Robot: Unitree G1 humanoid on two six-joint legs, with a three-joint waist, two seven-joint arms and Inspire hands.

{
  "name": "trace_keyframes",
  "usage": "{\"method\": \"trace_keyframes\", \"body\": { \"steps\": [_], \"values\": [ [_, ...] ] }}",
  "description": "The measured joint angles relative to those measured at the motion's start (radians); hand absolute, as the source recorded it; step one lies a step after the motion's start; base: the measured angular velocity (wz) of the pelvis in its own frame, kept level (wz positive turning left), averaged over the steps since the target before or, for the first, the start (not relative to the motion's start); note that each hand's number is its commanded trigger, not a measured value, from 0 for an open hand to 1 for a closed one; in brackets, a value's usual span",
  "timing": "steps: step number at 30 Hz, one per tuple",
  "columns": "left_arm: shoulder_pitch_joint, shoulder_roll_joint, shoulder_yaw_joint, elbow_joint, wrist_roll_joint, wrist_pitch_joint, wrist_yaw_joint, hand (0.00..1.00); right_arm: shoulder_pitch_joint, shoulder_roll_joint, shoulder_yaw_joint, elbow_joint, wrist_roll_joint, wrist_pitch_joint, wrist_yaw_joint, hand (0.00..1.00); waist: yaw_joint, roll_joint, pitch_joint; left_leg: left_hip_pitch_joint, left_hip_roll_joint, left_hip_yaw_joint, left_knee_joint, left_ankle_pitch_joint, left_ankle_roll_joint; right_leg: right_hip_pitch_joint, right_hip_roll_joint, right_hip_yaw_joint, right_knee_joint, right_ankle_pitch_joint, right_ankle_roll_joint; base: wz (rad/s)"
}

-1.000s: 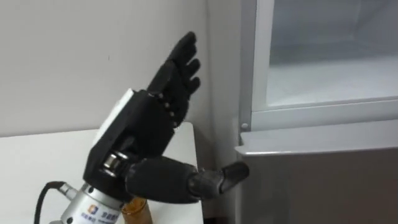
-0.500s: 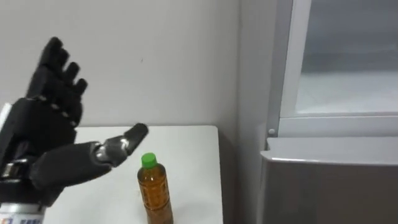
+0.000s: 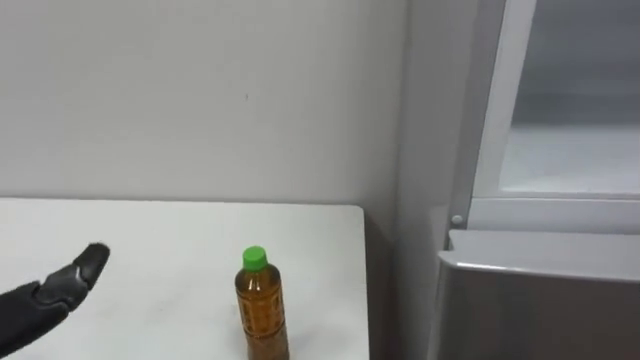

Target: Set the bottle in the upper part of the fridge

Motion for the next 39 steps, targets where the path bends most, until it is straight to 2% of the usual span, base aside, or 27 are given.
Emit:
{"method": "trace_keyframes", "body": {
  "steps": [1,4,8,12,14,17,20,22,26,28,31,36,39],
  "values": [
    [0.015,-0.002,0.000,0.022,0.000,-0.003,0.007,0.00,0.015,0.000,-0.020,-0.006,0.000,0.000,-0.002,0.00,-0.002,-0.001,0.0029,0.003,0.000,0.000,-0.001,0.000,0.000,-0.001,-0.001,0.001,0.002,-0.003,0.000,0.00],
    [0.046,-0.011,0.004,0.089,0.003,-0.010,0.021,0.00,0.044,0.002,-0.038,-0.016,0.000,0.000,0.001,0.00,-0.014,0.001,0.0002,0.015,-0.002,-0.001,0.000,0.000,0.000,0.002,-0.005,0.000,0.022,-0.020,-0.002,0.01],
    [0.079,-0.019,0.005,0.142,0.002,-0.011,0.024,0.00,0.063,0.003,-0.055,-0.024,0.003,0.000,0.001,0.00,-0.016,-0.002,-0.0007,0.024,0.002,-0.001,0.000,0.000,0.000,0.011,0.000,0.002,0.020,-0.020,-0.005,-0.02],
    [0.105,-0.023,0.006,0.237,-0.001,-0.040,0.038,0.00,0.067,0.005,-0.080,-0.028,0.000,0.000,0.002,0.00,-0.016,-0.004,-0.0017,0.022,0.002,-0.001,0.000,0.000,0.000,0.006,0.001,0.010,0.020,-0.021,-0.007,-0.04],
    [0.106,-0.023,0.005,0.298,-0.001,-0.041,0.039,0.00,0.067,0.005,-0.080,-0.036,0.000,0.000,0.004,0.00,-0.016,-0.005,-0.0023,0.021,0.002,-0.001,0.000,0.000,0.000,0.005,0.001,0.011,0.020,-0.021,-0.007,0.00],
    [0.113,-0.024,-0.002,0.403,-0.003,-0.047,0.038,0.00,0.065,0.006,-0.079,-0.047,-0.001,0.000,0.018,0.00,-0.015,-0.011,-0.0036,0.024,0.001,0.001,-0.001,0.000,0.000,0.005,0.000,0.015,0.022,-0.021,-0.007,-0.05],
    [0.112,-0.025,-0.010,0.564,-0.002,-0.068,0.040,0.00,0.063,0.004,-0.078,-0.066,-0.003,-0.003,0.033,0.00,-0.016,-0.014,-0.0046,0.029,0.001,0.001,-0.001,0.000,0.000,0.009,0.002,0.025,0.022,-0.021,-0.007,-0.11],
    [0.115,-0.026,-0.046,0.683,-0.011,-0.069,0.043,0.00,0.060,0.005,-0.075,-0.066,-0.003,-0.005,0.035,0.00,-0.019,-0.020,-0.0057,0.026,0.001,0.000,0.000,0.000,-0.001,0.008,0.001,0.026,0.021,-0.021,-0.007,0.00],
    [0.136,-0.033,-0.119,0.808,-0.018,-0.082,0.033,0.00,0.062,0.010,-0.065,-0.067,-0.006,-0.008,0.029,0.00,-0.015,-0.036,-0.0056,0.029,0.001,0.004,-0.002,0.000,-0.001,0.007,0.002,0.028,0.021,-0.021,-0.007,0.00],
    [0.140,-0.034,-0.158,0.897,-0.012,-0.082,0.019,0.00,0.061,0.021,-0.064,-0.068,-0.005,-0.020,0.020,0.00,-0.016,-0.042,-0.0012,0.030,0.002,0.007,-0.002,0.000,-0.001,0.007,0.002,0.029,0.021,-0.021,-0.007,0.00],
    [0.154,-0.037,-0.179,1.016,0.049,-0.082,-0.002,0.00,0.057,0.026,-0.058,-0.065,-0.007,-0.025,0.019,0.00,-0.015,-0.047,-0.0011,0.032,0.004,0.020,-0.002,-0.001,-0.002,0.004,0.007,0.051,0.019,-0.020,-0.008,-0.12],
    [0.158,-0.037,-0.188,1.186,0.157,-0.082,-0.023,0.00,0.078,0.026,-0.058,-0.061,-0.004,-0.037,0.021,0.00,-0.021,-0.046,-0.0007,0.025,0.004,0.020,-0.005,-0.006,-0.003,0.001,0.007,0.046,0.019,-0.019,-0.006,0.00],
    [0.148,-0.041,-0.200,1.279,0.184,-0.080,-0.028,0.00,0.078,0.028,-0.046,-0.055,-0.004,-0.037,0.024,0.00,-0.022,-0.046,-0.0023,0.017,0.004,0.020,-0.013,-0.006,-0.003,-0.009,0.007,0.042,0.019,-0.017,-0.004,0.03]
  ]
}}
